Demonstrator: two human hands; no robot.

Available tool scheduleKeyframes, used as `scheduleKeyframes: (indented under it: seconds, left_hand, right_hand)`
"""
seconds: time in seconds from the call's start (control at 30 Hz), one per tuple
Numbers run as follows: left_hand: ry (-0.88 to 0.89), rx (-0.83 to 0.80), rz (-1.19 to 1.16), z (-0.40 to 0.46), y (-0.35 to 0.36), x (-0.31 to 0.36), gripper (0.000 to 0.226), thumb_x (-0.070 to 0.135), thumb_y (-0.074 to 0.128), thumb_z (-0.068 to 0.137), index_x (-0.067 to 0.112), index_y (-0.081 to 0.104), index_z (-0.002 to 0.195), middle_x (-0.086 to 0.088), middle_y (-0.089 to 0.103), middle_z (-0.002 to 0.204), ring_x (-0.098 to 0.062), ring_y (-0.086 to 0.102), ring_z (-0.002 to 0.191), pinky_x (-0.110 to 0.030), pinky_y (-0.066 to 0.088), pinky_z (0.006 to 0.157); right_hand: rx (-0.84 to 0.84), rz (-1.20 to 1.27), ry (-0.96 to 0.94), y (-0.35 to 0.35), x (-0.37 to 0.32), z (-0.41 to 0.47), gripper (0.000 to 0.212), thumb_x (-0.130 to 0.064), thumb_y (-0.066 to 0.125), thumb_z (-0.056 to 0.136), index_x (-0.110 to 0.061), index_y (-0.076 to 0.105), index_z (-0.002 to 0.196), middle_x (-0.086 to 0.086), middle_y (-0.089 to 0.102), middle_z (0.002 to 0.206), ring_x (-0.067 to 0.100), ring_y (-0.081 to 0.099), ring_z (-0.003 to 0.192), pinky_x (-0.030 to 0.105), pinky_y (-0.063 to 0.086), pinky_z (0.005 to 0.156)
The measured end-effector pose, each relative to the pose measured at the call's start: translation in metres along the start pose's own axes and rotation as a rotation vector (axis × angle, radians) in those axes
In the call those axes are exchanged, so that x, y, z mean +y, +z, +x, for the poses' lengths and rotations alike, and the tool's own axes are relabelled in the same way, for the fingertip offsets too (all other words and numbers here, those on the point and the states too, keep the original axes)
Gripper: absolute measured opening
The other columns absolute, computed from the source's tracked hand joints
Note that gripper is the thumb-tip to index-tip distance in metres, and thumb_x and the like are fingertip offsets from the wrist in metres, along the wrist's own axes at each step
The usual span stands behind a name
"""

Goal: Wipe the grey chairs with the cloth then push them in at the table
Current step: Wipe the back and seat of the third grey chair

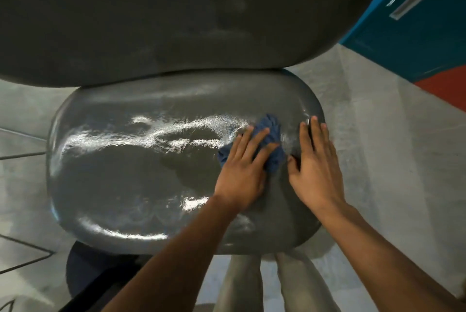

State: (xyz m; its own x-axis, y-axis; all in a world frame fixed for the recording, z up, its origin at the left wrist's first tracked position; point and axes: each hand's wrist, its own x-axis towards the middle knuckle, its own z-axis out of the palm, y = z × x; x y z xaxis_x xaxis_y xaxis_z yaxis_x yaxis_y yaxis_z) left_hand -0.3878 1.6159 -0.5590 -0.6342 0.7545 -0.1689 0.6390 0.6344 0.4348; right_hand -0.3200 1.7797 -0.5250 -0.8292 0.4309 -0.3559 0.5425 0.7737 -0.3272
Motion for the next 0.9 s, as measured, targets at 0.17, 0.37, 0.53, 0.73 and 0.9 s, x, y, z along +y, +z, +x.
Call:
scheduleKeyframes:
  seconds: [0.17, 0.37, 0.53, 0.73, 0.9]
  left_hand:
    - [-0.088, -0.03, 0.09, -0.055, -0.016, -0.061, 0.062, 0.031, 0.049, 0.09, 0.018, 0.042, 0.151, -0.013, 0.035, 0.163, -0.036, 0.016, 0.156, -0.057, 0.017, 0.126]
    - [-0.562, 0.228, -0.076, 0.081, -0.026, -0.038, 0.062, 0.024, 0.039, 0.095, 0.009, 0.038, 0.155, -0.02, 0.027, 0.165, -0.044, 0.015, 0.154, -0.053, 0.011, 0.127]
    - [-0.232, 0.25, -0.068, 0.117, -0.003, 0.036, 0.057, 0.014, 0.052, 0.09, 0.007, 0.052, 0.147, -0.024, 0.038, 0.158, -0.046, 0.03, 0.149, -0.057, 0.027, 0.121]
    - [0.272, 0.005, -0.045, 0.009, 0.011, 0.033, 0.053, 0.019, 0.057, 0.097, 0.014, 0.05, 0.149, -0.015, 0.036, 0.163, -0.037, 0.022, 0.155, -0.051, 0.02, 0.126]
    - [-0.01, 0.076, 0.068, -0.039, -0.009, -0.052, 0.05, 0.027, 0.044, 0.103, 0.017, 0.04, 0.152, -0.016, 0.037, 0.161, -0.04, 0.025, 0.153, -0.061, 0.029, 0.119]
  right_hand:
    - [-0.033, 0.048, 0.022, 0.003, 0.004, -0.027, 0.078, -0.013, 0.061, 0.094, -0.006, 0.02, 0.16, 0.012, 0.004, 0.17, 0.03, 0.003, 0.156, 0.049, 0.021, 0.125]
    - [-0.041, 0.17, 0.102, 0.01, 0.009, -0.051, 0.079, -0.012, 0.058, 0.097, -0.009, 0.013, 0.161, 0.005, -0.003, 0.17, 0.023, -0.002, 0.157, 0.041, 0.02, 0.125]
    - [0.0, 0.236, 0.14, 0.018, 0.015, -0.068, 0.079, -0.01, 0.061, 0.095, -0.007, 0.018, 0.161, 0.005, 0.003, 0.17, 0.021, 0.003, 0.157, 0.041, 0.025, 0.123]
    - [0.053, 0.319, 0.168, 0.018, 0.017, -0.077, 0.07, -0.002, 0.062, 0.094, -0.004, 0.031, 0.156, 0.005, 0.016, 0.168, 0.022, 0.016, 0.155, 0.033, 0.029, 0.117]
    - [0.044, 0.333, 0.182, 0.011, 0.019, -0.076, 0.065, -0.01, 0.056, 0.1, -0.013, 0.029, 0.159, -0.007, 0.013, 0.169, 0.013, 0.016, 0.155, 0.024, 0.026, 0.112]
